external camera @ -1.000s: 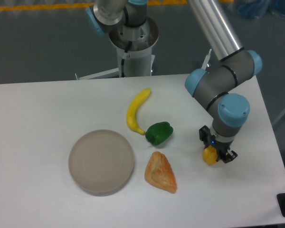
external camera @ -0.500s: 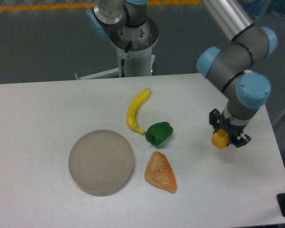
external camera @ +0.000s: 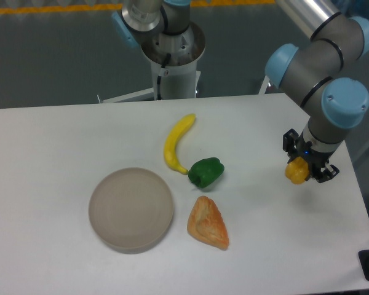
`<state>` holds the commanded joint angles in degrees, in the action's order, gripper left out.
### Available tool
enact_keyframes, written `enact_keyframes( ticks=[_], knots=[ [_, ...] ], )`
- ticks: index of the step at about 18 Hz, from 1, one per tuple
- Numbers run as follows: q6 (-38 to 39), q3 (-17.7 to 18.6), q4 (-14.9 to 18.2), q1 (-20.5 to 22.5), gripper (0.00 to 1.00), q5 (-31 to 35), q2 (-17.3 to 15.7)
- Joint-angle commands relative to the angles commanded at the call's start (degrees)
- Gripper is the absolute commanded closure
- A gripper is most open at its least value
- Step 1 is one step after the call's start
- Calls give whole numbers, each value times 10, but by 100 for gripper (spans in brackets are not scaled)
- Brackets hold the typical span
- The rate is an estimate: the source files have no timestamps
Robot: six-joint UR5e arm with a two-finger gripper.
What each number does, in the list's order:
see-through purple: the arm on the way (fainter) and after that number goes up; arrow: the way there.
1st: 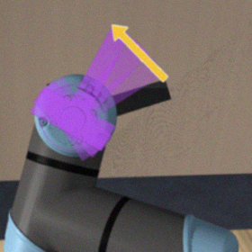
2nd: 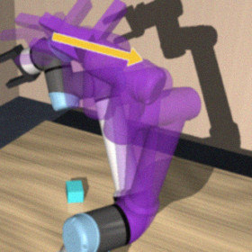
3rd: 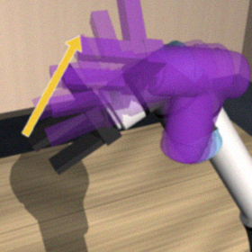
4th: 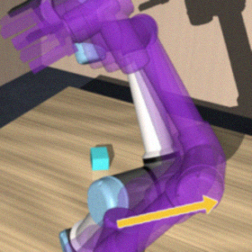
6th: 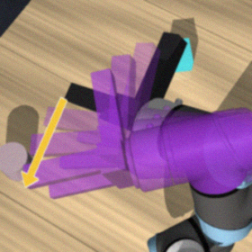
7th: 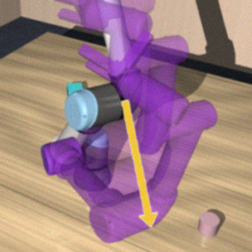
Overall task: Pick up the yellow pepper from the table
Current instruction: 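Lift the grasped yellow pepper up off the table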
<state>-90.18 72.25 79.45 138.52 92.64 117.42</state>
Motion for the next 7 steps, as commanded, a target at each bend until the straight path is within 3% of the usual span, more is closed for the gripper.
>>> enact_keyframes(
  ticks=[7],
  knots=[
    [4,-4,-4,-13,59,-16,4]
  ],
)
